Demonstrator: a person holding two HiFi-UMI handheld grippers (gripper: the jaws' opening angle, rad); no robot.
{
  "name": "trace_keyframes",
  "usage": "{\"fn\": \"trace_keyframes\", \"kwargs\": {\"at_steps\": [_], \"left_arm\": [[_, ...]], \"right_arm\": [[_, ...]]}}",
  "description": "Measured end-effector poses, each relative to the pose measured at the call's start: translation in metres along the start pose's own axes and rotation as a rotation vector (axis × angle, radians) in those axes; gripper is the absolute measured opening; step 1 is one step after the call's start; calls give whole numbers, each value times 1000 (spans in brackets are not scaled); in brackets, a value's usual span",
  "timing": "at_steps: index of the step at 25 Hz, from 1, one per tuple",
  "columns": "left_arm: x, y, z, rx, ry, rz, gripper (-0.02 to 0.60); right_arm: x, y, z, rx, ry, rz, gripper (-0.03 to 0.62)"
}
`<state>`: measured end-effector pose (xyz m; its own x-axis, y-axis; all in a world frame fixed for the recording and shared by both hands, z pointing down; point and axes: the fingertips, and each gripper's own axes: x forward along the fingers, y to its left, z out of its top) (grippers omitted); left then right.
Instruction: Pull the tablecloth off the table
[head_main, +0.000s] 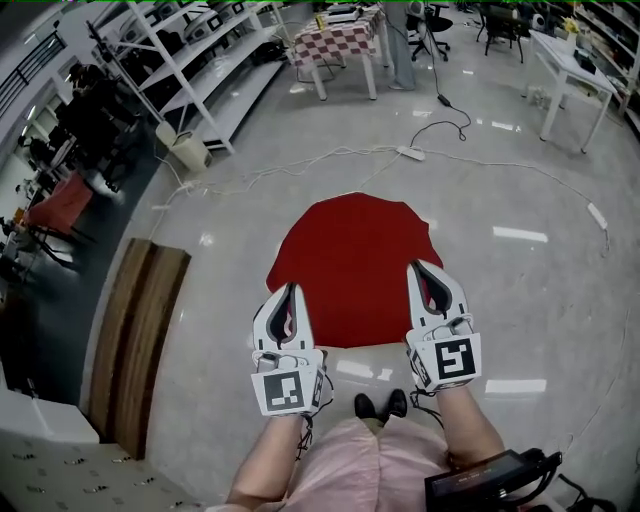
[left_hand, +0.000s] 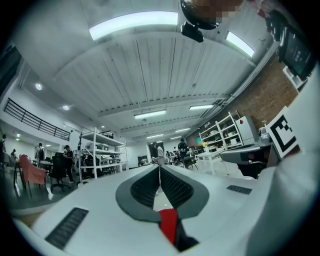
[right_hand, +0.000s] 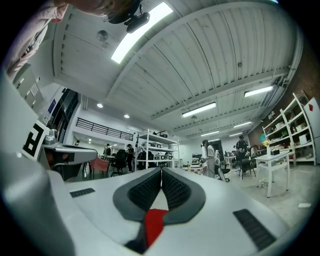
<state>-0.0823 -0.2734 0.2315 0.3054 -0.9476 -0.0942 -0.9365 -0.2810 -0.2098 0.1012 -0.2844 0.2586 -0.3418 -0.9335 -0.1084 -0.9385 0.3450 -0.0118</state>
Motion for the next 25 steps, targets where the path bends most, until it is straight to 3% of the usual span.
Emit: {"fn": "trace_keyframes", "kwargs": {"at_steps": [9,16,25], "left_arm": [[11,12,-32,-21,44,-41,26],[1,7,-82,-52,150,-78,28],[-8,-5,-145,-88,217,-134,28]], "right_arm": [[9,13,-34,-19,85,10,18],[0,21,-74,7,167,7,18],[-13,35,-141,19,261,19,18]]}}
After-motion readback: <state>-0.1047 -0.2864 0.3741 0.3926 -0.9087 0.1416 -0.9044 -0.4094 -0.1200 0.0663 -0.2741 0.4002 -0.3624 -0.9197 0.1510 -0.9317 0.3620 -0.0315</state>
